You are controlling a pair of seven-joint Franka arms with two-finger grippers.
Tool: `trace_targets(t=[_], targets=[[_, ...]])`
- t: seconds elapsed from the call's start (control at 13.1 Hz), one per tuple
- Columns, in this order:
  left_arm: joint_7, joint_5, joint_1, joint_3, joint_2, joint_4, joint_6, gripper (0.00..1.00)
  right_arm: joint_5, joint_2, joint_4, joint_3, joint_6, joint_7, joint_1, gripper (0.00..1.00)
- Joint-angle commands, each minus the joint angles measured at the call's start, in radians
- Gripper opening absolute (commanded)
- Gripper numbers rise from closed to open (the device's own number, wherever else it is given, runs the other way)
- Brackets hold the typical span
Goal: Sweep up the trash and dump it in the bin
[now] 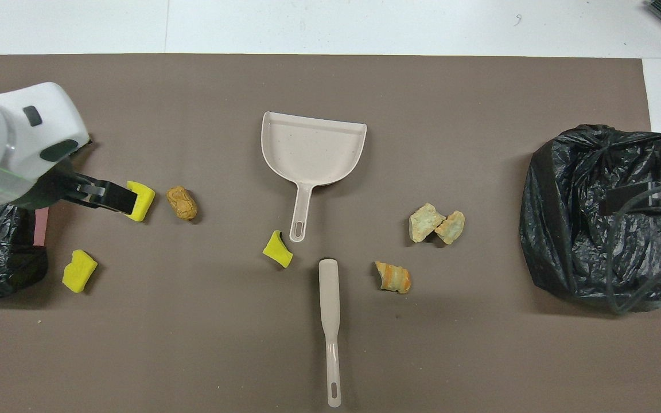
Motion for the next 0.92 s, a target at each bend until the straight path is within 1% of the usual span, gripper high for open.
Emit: trace_targets(t=[0.0,0.23,0.38,0.53,0.69,0.84], targets=[[-0.042,-0.018,-0.093,0.013,-0.100,-0.156,0.059,1.00,0.019,-0.029,-0.029,0.002,-0.016,-0.031,-0.010,1.00],[-0.133,-0.033,-0.211,0.013,-0.137,-0.289,0.180,1.00,0.019,-0.057,-0.069,0.000,-0.019,-0.033,-0.012,1.00],[-0.171,-0.048,-0.272,0.013,-0.140,-0.355,0.232,1.00,0.019,-0.080,-0.101,0.000,-0.019,-0.031,-0.012,1.00],[-0.217,-0.052,-0.349,0.013,-0.129,-0.429,0.310,1.00,0.019,-0.085,-0.106,0.000,-0.019,-0.033,-0.012,1.00],[-0.292,-0.052,-0.445,0.015,-0.122,-0.513,0.414,1.00,0.019,-0.085,-0.111,0.000,-0.019,-0.034,-0.013,1.00],[-0.378,-0.052,-0.530,0.013,-0.061,-0.546,0.491,1.00,0.019,-0.085,-0.111,0.000,-0.019,-0.034,-0.013,1.00]])
